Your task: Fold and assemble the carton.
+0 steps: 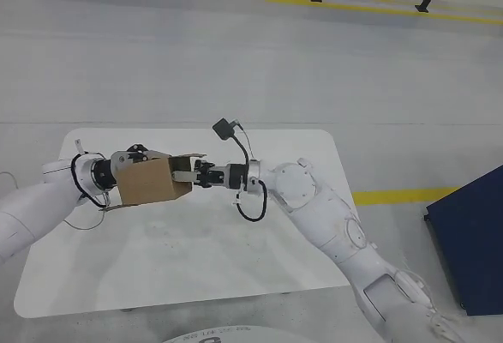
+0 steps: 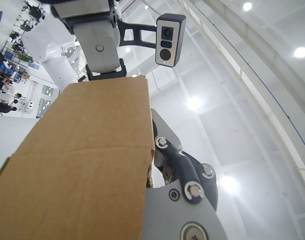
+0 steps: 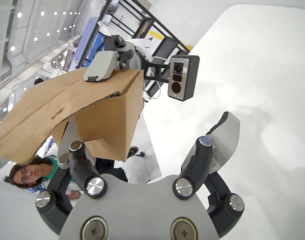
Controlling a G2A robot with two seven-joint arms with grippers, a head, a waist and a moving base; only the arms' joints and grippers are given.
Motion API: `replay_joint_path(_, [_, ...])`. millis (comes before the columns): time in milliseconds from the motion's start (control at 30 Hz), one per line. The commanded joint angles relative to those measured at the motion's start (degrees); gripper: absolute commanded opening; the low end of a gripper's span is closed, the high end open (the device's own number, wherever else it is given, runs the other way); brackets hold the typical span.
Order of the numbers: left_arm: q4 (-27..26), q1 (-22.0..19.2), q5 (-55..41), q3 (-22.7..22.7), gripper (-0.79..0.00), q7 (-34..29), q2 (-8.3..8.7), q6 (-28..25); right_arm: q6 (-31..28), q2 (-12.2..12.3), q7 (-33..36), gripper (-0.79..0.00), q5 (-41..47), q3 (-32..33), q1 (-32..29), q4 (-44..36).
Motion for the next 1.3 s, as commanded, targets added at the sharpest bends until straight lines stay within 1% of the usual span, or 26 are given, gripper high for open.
replay_joint_path(0, [-0.3, 0.1, -1.0, 0.0, -0.785, 0.0, 0.15, 0.0, -2.2, 0.3, 1.0, 0.000, 2.7, 1.6, -0.6, 0.5])
replay_joint_path(233, [-0.7, -0.3, -2.4, 0.5, -0.785, -0.1, 0.77, -0.1, -6.1, 0.9, 1.8, 0.000, 7.5, 5.4, -2.7, 0.3])
replay_joint_path(367, [1.4, -0.8, 0.0, 0.6, -0.785, -0.5, 0.82, -0.5, -12.3, 1.1, 4.9, 0.000, 16.4, 7.5, -4.7, 0.2])
replay_joint_path(467, [2.4, -0.8, 2.3, 0.7, -0.785, -0.8, 0.33, -0.8, -14.6, 1.2, 9.3, 0.000, 23.3, 8.1, -4.9, 1.5])
replay_joint_path(567, [3.0, -0.8, 4.0, 0.8, -0.785, -0.8, -0.28, -0.8, -15.4, 1.0, 11.9, 0.000, 26.6, 7.4, -3.9, 2.8])
replay_joint_path(733, [4.6, -0.8, 6.9, 0.4, -0.785, -1.2, -1.28, -1.2, -17.0, 0.4, 14.3, 0.000, 32.8, 6.3, -2.4, 5.4])
replay_joint_path(900, [6.4, -0.6, 9.1, -0.4, -0.785, -1.6, -2.08, -1.6, -20.4, 0.1, 15.0, 0.000, 37.6, 7.6, -2.4, 7.7])
replay_joint_path(967, [6.9, -0.6, 10.4, -0.6, -0.785, -1.6, -2.34, -1.6, -21.7, 0.1, 15.6, 0.000, 38.7, 8.2, -2.7, 8.0])
replay_joint_path(1067, [7.2, -0.3, 11.6, -0.9, -0.785, -1.6, -2.74, -1.6, -22.0, 0.1, 16.4, 0.000, 38.7, 8.5, -2.9, 8.1])
replay_joint_path(1267, [7.6, -0.2, 12.9, -1.8, -0.785, -1.3, -3.42, -1.3, -17.4, -0.3, 18.9, 0.000, 35.0, 5.7, -1.0, 7.8])
